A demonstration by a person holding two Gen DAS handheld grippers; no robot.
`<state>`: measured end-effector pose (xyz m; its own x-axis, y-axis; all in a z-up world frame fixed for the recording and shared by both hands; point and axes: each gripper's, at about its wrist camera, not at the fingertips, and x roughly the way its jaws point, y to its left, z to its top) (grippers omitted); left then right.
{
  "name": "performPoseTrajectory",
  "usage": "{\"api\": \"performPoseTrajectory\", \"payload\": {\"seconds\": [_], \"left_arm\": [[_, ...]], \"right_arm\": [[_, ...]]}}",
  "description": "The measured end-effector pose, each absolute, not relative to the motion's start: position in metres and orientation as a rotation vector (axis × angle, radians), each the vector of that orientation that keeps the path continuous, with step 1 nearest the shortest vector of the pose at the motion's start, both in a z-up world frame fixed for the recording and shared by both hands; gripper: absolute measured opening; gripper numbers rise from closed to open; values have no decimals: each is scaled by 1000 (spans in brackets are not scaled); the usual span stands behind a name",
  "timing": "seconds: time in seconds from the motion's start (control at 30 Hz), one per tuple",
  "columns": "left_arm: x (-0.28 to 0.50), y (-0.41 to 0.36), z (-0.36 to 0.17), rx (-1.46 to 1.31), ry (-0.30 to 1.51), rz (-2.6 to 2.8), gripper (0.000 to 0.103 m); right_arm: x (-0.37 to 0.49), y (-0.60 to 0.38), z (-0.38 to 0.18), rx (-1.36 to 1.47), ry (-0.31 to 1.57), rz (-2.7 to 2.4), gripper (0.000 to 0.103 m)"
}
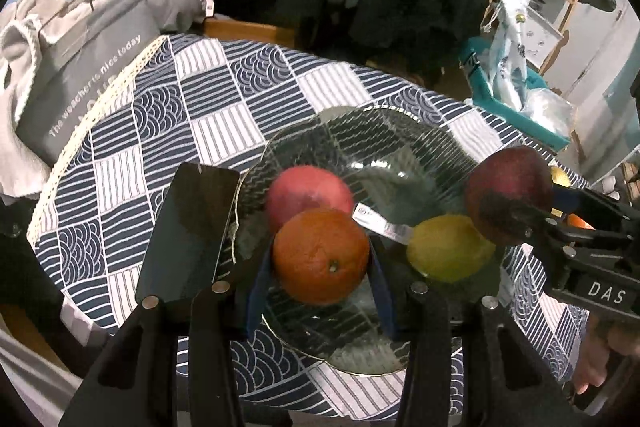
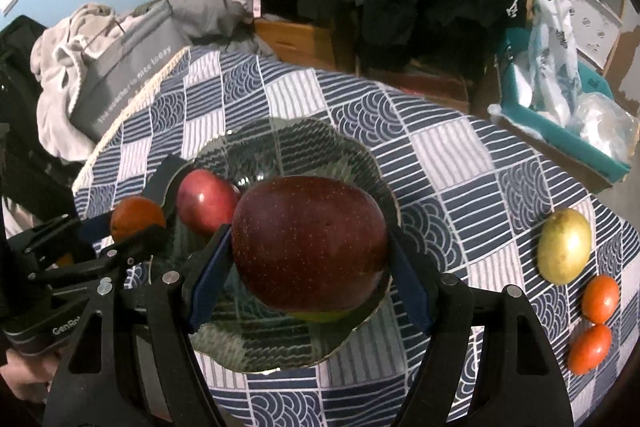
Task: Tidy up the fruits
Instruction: 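Carry the apple and tangerine over the glass bowl with both tools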
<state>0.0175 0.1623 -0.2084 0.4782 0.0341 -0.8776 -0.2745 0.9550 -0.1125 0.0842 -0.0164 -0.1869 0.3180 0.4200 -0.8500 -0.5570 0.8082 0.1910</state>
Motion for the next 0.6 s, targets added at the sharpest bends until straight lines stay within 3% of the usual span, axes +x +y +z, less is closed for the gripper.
{"api": "performPoseTrajectory", "payload": {"seconds": [0.43,0.6], "left_arm": [[20,170,-232,-295,1131,211,48],[18,170,-226,-283,1100,228,66]], "right_arm": [[85,-10,-199,-166,1088,655,76],[87,-11,-200,-154,1103,660,77]]}}
